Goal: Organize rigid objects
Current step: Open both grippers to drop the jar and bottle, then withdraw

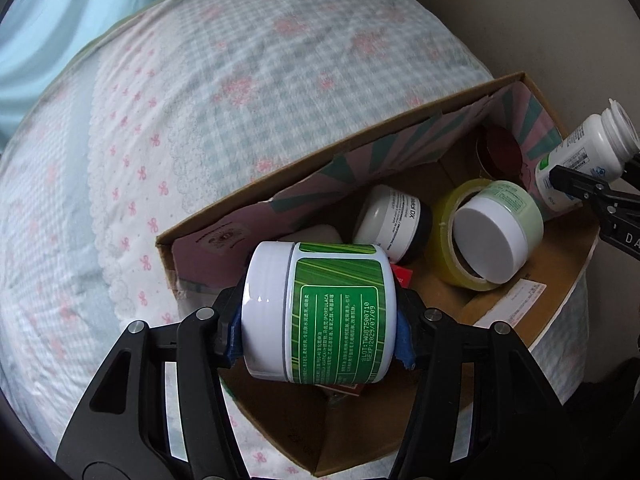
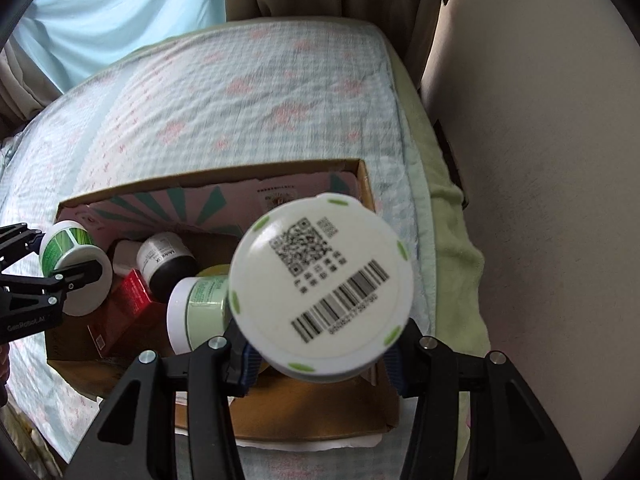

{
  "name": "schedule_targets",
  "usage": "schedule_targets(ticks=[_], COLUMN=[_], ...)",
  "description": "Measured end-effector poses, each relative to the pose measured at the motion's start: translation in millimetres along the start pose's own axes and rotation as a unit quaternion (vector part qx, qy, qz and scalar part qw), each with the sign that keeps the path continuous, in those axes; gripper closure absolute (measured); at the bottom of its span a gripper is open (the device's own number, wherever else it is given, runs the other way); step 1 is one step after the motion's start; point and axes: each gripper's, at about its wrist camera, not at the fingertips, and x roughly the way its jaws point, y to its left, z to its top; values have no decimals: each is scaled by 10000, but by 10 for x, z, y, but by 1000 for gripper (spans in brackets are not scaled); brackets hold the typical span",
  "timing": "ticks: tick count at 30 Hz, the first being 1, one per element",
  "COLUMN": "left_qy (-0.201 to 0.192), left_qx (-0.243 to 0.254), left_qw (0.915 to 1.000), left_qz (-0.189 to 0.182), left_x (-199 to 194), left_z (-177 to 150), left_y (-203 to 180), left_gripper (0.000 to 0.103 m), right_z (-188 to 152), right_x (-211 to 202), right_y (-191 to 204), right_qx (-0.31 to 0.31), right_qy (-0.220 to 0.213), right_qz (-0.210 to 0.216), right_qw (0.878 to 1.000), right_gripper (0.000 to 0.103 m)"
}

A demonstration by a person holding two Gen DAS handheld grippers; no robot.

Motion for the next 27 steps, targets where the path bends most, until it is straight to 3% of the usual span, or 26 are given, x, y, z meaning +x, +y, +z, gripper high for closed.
schedule_targets(ticks=[2, 3, 4, 5, 6, 11, 17, 22, 27], left_qy=[-129, -245, -380, -427, -430, -358, -307, -349, -494], left_qx=[19, 44, 64, 90, 116, 164, -108, -206, -270], left_qw=[9999, 9997, 9992, 9990, 9989, 9992, 9994, 9990, 9982], left_qz=[4, -12, -49, -96, -149, -72, -93, -167, -195], left_x=[-64, -129, -192, -233, -259, -328, -390, -493, -668], left_z=[-6, -12, -17, -20, -23, -85, -163, -233, -261], left_y=[-40, -61, -78, -93, -105, -91, 72, 149, 200], left_gripper=[23, 2, 0, 0, 0, 0, 0, 0, 0], right_z=[-20, -21, -38, -44, -59, -144, -124, -93, -75], right_x=[27, 33, 8, 4, -28, -217, -250, -314, -476], right_y=[-7, -14, -30, -38, -41, -46, 17, 6, 117], right_qx=[2, 14, 93, 184, 269, 498, 418, 546, 430], right_qy=[105, 144, 165, 146, 93, -242, -217, -438, -637], right_qz=[49, 214, 525, 725, 727, 667, 666, 1081, 921], right_qw=[9999, 9997, 9984, 9971, 9969, 9962, 9967, 9917, 9928], right_gripper=[54, 40, 31, 15, 0, 0, 0, 0, 0])
